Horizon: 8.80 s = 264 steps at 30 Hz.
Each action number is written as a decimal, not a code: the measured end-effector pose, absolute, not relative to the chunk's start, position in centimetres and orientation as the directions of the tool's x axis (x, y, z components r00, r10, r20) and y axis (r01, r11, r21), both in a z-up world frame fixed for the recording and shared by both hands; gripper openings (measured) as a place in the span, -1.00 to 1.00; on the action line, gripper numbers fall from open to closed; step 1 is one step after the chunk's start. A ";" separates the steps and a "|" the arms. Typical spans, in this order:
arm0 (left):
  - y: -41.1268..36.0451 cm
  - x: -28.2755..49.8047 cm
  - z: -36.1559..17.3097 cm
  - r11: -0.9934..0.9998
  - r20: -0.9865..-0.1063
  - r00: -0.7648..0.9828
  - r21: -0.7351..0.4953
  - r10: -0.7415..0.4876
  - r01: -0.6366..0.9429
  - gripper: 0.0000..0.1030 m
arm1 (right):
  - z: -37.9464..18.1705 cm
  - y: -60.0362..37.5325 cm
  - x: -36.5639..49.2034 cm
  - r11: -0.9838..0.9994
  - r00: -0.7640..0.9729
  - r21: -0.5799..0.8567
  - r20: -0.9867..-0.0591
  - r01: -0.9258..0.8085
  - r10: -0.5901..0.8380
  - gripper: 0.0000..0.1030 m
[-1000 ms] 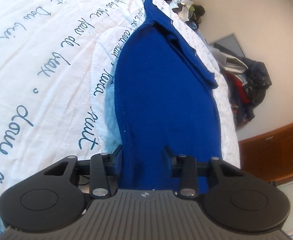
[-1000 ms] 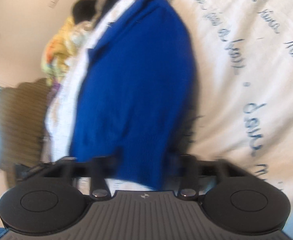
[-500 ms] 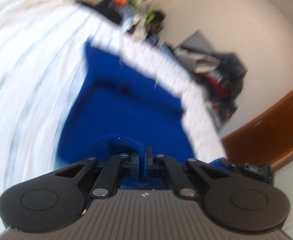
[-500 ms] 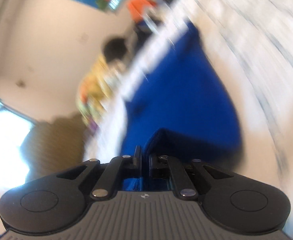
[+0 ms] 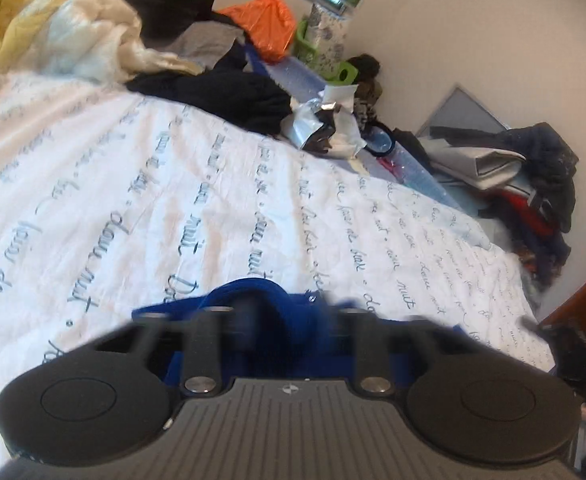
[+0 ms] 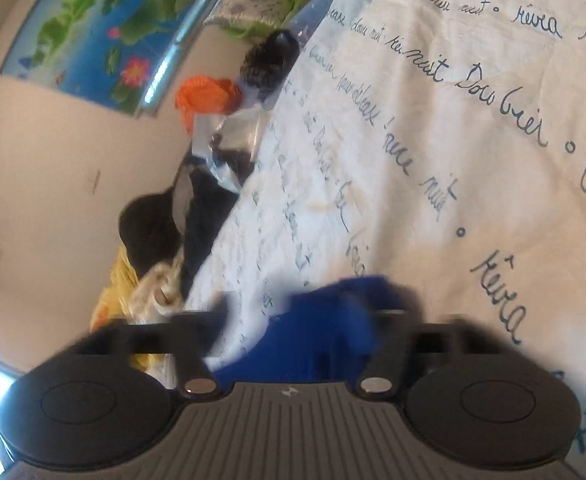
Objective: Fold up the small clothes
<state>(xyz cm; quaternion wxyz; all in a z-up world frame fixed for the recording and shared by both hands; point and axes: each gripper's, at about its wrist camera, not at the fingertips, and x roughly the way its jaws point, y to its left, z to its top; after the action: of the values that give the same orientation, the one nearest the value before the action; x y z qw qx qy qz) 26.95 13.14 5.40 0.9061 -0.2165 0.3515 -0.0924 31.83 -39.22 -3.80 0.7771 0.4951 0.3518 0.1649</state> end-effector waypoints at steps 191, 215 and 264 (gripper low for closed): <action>-22.0 -3.4 1.1 0.759 -0.584 0.691 0.185 -0.425 0.624 -0.90 | -0.6 -37.4 18.2 0.715 0.430 0.671 -0.596 -0.199 0.679 -0.75; -2.1 17.3 -0.2 0.840 -0.648 0.604 -0.538 -0.465 0.070 -0.46 | -2.4 -36.6 20.4 0.776 0.537 0.620 -0.618 -0.115 0.574 -0.42; -1.4 -0.6 0.8 0.914 -0.655 0.665 -0.103 -0.358 0.391 0.61 | -0.1 -28.7 13.9 0.753 0.420 0.594 -0.629 -0.283 0.654 -0.90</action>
<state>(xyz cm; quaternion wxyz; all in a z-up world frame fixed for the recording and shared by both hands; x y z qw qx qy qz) -0.58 -1.39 0.75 0.9122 0.0233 0.3538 -0.2055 13.87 -28.71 -0.12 0.8175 0.2035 0.4561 0.2868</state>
